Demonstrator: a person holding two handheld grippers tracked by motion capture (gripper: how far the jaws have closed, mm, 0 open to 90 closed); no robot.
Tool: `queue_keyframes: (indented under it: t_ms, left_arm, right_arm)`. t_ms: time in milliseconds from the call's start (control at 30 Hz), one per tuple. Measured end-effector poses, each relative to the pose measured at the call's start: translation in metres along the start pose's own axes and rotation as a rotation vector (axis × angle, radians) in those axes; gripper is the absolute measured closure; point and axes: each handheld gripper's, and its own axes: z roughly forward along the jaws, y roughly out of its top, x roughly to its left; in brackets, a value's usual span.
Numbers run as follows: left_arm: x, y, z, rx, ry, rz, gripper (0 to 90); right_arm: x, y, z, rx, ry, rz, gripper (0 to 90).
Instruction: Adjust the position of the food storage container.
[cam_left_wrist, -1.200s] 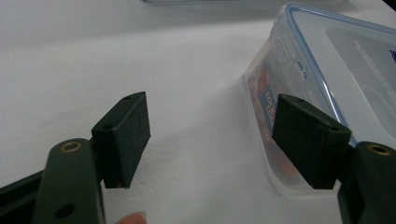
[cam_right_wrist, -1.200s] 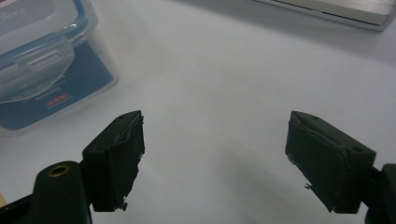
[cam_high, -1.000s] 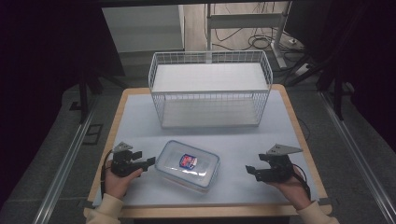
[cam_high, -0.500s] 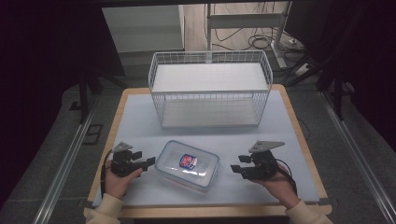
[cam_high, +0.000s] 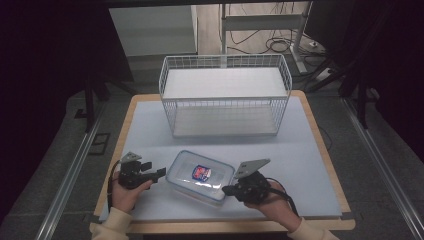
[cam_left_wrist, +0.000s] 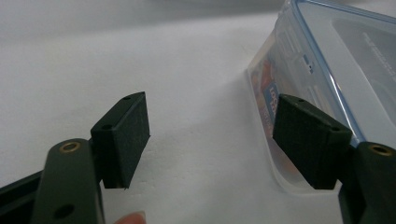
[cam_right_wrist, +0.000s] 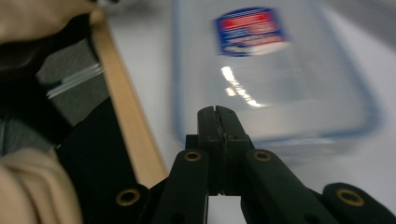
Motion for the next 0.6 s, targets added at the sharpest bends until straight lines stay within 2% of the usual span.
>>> queue_keyframes:
  t_ms: [133, 167, 433, 600]
  left_arm:
    - [0.001, 0.000, 0.000, 0.000, 0.000, 0.000, 27.0]
    - [0.001, 0.000, 0.000, -0.001, -0.001, 0.000, 27.0]
    - [0.001, 0.000, 0.000, 0.000, -0.002, -0.001, 27.0]
    - [0.001, 0.000, 0.001, 0.004, -0.003, 0.002, 27.0]
  right_arm:
    - [0.023, 0.004, 0.017, 0.061, 0.046, -0.069, 90.0]
    - [0.026, 0.004, 0.019, 0.069, 0.044, -0.079, 90.0]
    - [0.038, 0.000, 0.034, 0.122, 0.064, -0.114, 90.0]
    - [0.040, -0.006, 0.045, 0.159, 0.028, -0.138, 90.0]
